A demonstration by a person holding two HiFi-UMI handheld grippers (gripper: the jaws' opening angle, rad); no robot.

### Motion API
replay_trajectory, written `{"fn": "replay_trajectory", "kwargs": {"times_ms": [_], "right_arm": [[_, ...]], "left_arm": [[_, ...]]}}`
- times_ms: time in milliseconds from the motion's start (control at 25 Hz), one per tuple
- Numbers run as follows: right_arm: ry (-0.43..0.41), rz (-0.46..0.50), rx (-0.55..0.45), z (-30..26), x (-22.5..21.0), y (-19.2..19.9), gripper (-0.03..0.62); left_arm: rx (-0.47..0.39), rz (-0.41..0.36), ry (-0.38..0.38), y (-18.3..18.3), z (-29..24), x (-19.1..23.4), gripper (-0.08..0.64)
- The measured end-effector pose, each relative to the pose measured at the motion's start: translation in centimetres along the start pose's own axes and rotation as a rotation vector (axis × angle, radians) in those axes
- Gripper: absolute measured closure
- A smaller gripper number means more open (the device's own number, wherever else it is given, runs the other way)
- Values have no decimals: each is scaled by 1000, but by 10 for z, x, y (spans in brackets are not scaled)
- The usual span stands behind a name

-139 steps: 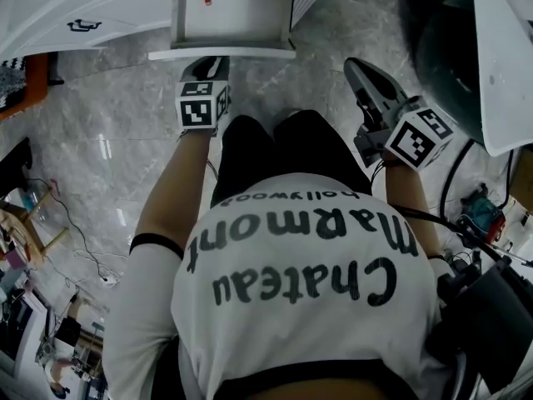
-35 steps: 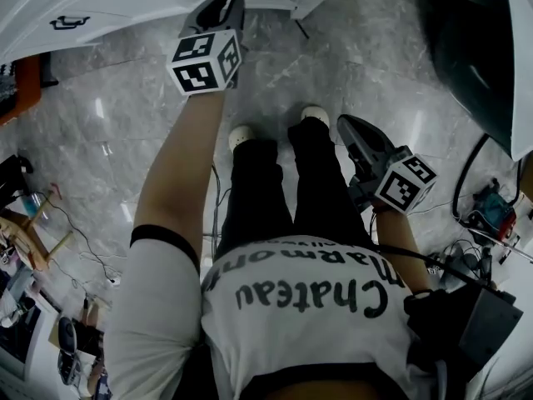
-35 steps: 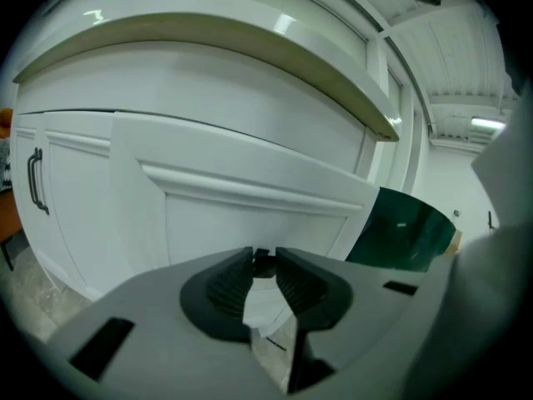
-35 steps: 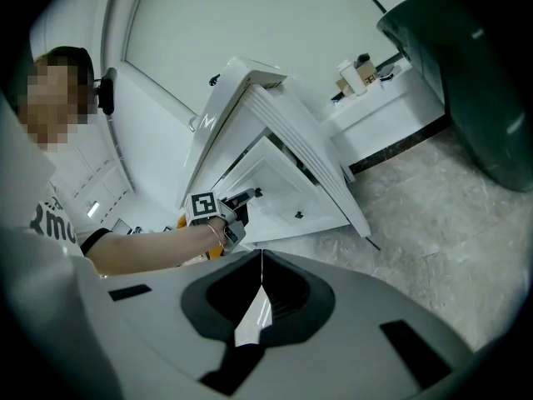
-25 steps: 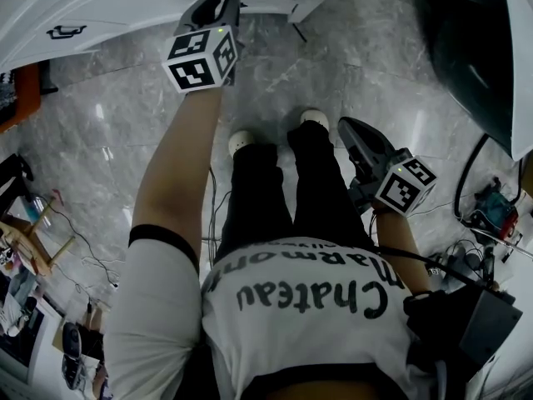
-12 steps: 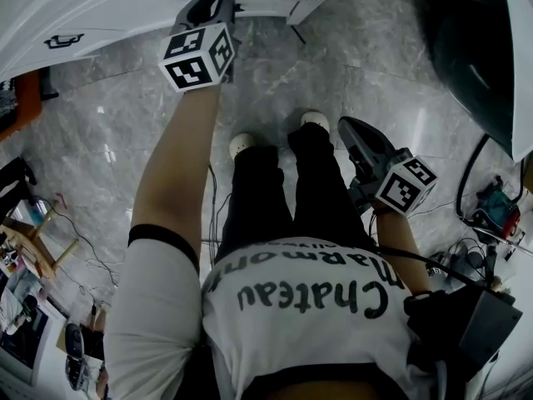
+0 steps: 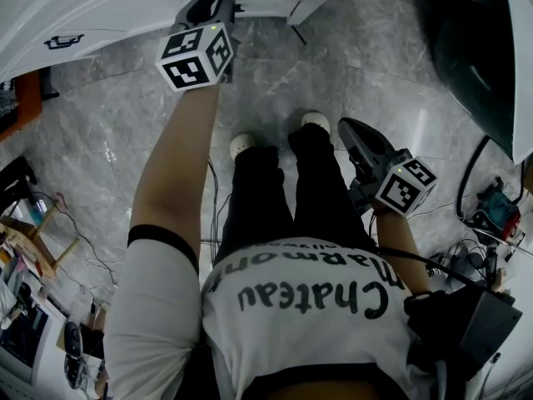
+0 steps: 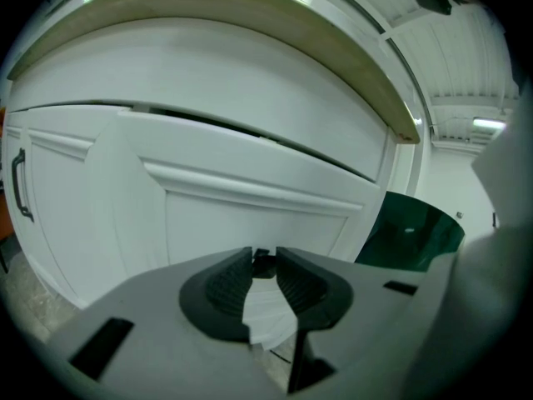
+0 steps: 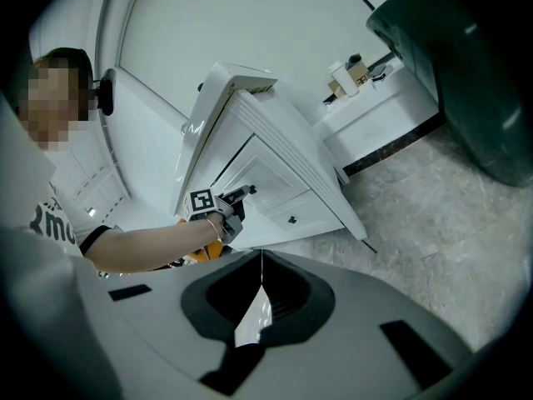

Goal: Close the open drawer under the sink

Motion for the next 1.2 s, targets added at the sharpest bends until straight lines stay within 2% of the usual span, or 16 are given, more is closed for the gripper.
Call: {"fn": "replay_trajectory", "kwargs": {"times_ms": [320,480,800,1000,1200], "right_arm": [[-8,-12,16,-1,0,4,580],[-7,-14,17,-1,-2,4,580],[-15,-31,16,0,-6,4,580],[-14,-51,13,3,-9,4,580],[0,-88,25,13,-1,5,580]], "left_arm": [[21,-9,-5,-3,-3,-1,467],[9,13,-2,-2,-2,0,463],[6,-7,2,-2,-3,-1,460],[2,7,-7,-2,-3,-1,459],[52,12,-30,-3,-3,-2,459]]}}
Point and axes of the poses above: the fingertips, and each gripper's own axes: z backward along the fingers, x to its left, y out of its underside, the point moved 5 cm from there along z, backward along the fingers, and after that the axes turned 4 degrees about x, right-handed, at the moved point
